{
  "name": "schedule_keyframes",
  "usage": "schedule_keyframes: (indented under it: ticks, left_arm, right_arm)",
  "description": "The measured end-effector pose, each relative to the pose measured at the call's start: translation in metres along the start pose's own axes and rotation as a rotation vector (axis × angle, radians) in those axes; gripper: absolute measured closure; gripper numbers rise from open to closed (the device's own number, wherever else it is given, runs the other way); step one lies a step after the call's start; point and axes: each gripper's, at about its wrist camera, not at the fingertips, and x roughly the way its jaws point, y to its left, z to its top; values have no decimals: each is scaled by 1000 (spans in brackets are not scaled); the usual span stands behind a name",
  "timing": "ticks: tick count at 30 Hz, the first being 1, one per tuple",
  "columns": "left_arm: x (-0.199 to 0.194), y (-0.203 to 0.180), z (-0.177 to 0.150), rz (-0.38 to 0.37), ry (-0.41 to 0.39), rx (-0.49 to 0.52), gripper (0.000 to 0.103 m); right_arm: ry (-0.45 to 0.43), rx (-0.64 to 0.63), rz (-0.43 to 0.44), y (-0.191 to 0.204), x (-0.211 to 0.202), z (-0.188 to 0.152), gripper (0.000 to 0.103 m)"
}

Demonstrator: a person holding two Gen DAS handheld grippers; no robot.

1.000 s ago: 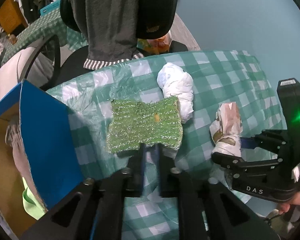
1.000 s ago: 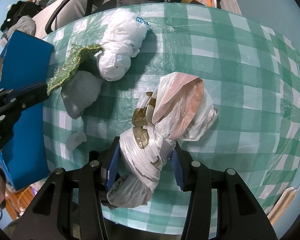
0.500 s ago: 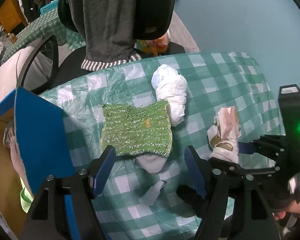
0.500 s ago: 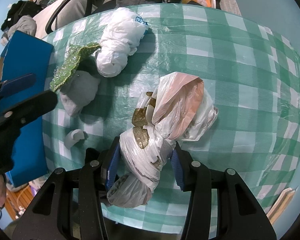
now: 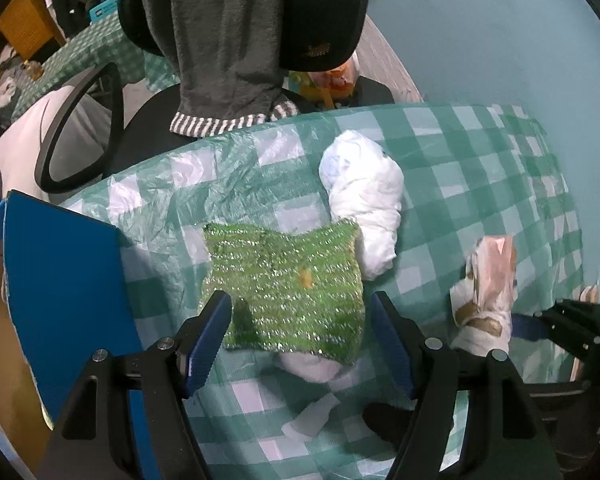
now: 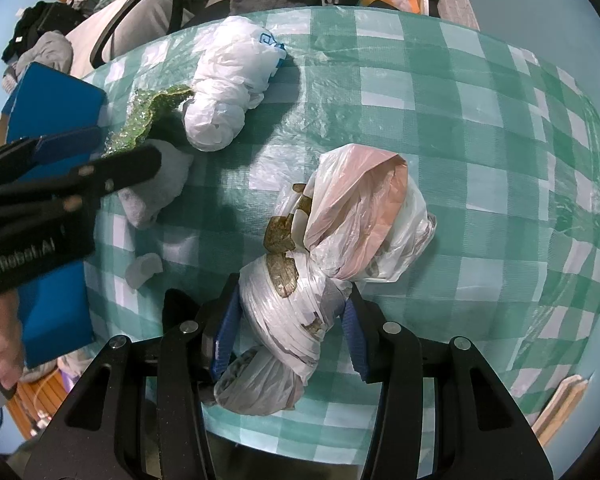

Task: Organize soft objects
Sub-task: 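Grasp the green glittery sponge pad with the left tool, then lift the sponge pad with the left tool while the right tool carries the bag bundle over the box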

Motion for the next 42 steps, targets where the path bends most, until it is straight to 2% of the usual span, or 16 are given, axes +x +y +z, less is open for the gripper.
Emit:
schedule_keyframes:
  ticks: [2, 3, 4, 5, 6, 9, 17, 27, 34, 42]
  left_arm:
    - [1, 2, 1, -14, 0, -9, 31]
    - [1, 3, 2, -27, 1, -13, 38]
    - [2, 4, 2, -39, 5, -17, 53]
    - [3, 5, 2, -51, 15, -18, 62]
    - [5, 5, 2, -57, 29, -20, 76]
    - [7, 8, 2, -80, 40, -38, 85]
    - [-4, 15, -1, -106, 19, -65, 93]
    - [-26, 17, -6, -155, -12, -75, 94]
    - [-30, 14, -13, -226, 9, -114, 94]
    - [-12, 4, -27, -259, 64, -144, 93]
  right_arm:
    - [2, -1, 1, -1, 1, 1, 56]
    - [2, -1, 2, -1, 1, 2, 56]
    - [2, -1, 3, 0, 1, 2, 56]
    - [1, -2, 4, 0, 1, 2, 56]
    - [1, -3, 3, -1, 1, 2, 56]
    - [0, -8, 7, -1, 1, 3, 56]
    - [1, -16, 13, -2, 1, 2, 56]
    - [-22, -22, 15, -4, -10, -1, 56]
    - [-39, -12, 13, -9, -21, -6, 56]
    - [-61, 2, 8, -20, -34, -7, 56]
